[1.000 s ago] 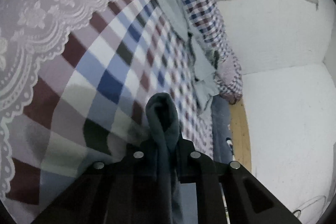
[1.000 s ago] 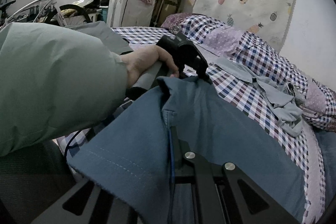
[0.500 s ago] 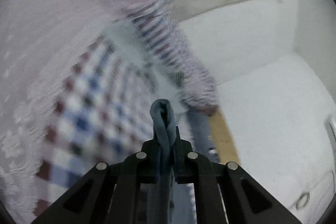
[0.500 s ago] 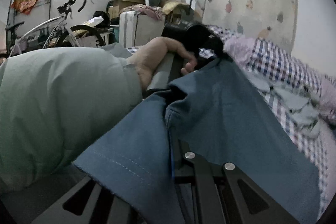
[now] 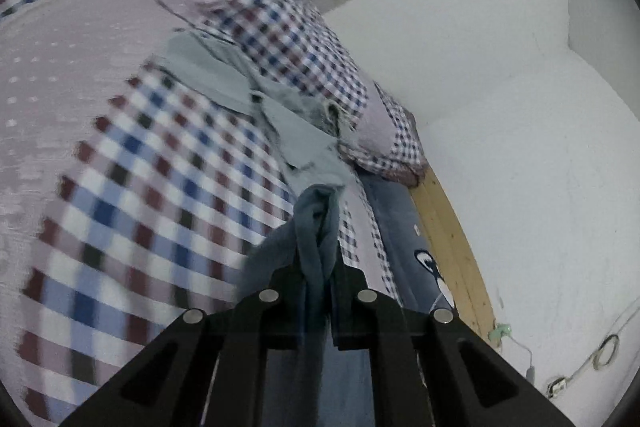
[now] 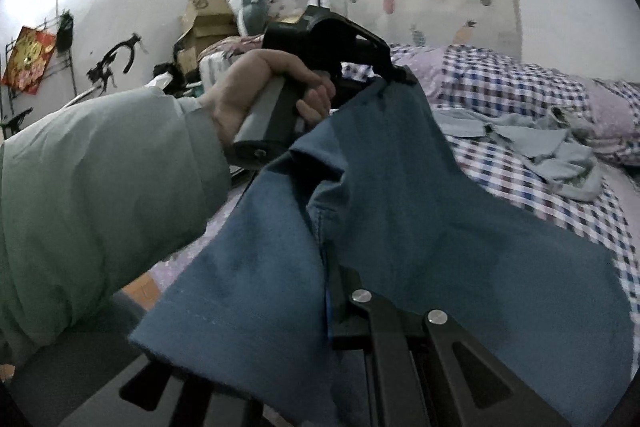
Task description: Fold clothes
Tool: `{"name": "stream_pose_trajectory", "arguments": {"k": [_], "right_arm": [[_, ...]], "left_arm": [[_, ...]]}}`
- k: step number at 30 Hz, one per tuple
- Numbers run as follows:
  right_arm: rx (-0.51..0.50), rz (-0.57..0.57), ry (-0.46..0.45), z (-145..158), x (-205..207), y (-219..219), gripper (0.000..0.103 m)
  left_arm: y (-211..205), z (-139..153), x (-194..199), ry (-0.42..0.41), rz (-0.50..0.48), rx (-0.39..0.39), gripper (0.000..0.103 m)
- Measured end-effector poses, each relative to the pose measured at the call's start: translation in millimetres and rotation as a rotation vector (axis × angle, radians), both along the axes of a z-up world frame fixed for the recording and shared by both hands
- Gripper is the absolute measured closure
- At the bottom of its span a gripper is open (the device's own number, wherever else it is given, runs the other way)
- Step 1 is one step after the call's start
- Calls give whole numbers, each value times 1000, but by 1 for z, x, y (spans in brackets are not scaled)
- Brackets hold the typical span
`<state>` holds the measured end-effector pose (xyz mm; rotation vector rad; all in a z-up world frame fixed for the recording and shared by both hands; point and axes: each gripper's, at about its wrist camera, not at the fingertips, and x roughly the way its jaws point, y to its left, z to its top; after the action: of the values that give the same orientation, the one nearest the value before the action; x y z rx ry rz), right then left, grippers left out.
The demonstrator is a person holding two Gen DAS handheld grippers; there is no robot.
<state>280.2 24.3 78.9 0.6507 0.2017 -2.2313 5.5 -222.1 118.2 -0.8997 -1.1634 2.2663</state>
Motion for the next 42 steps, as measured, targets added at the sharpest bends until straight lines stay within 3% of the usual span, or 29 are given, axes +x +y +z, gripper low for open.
{"name": "stream_pose_trajectory", "arguments": {"k": [7, 16, 23, 27, 33, 36, 39, 40, 41, 42], "right_arm": [[-85, -123, -29, 15, -9, 78, 100], [-161, -290, -84, 19, -24, 180, 100], [-241, -461, -228, -9, -44, 256, 100], [-244, -511, -255, -18, -46, 278, 100], [-260, -616, -333, -41, -54, 315, 100], [-252, -684, -372, -52, -57, 331, 100], [-226, -736, -398, -56, -55, 342, 100], [-218, -754, -406, -58, -55, 345, 100], [-209, -771, -415, -59, -55, 349, 99], [-200, -788, -423, -60, -54, 353, 96]], "left_arm": [[92, 40, -29, -33, -78, -84, 96], [221, 46, -69, -94, -165, -173, 96], [316, 9, -100, -185, -214, -255, 96], [357, -20, -116, -243, -211, -312, 96], [398, -53, -132, -302, -175, -389, 95], [406, -67, -138, -325, -163, -391, 94], [411, -71, -139, -310, -196, -337, 89], [411, -69, -139, -301, -210, -317, 79], [410, -65, -138, -284, -221, -300, 61], [407, -59, -137, -259, -228, -285, 51]]}}
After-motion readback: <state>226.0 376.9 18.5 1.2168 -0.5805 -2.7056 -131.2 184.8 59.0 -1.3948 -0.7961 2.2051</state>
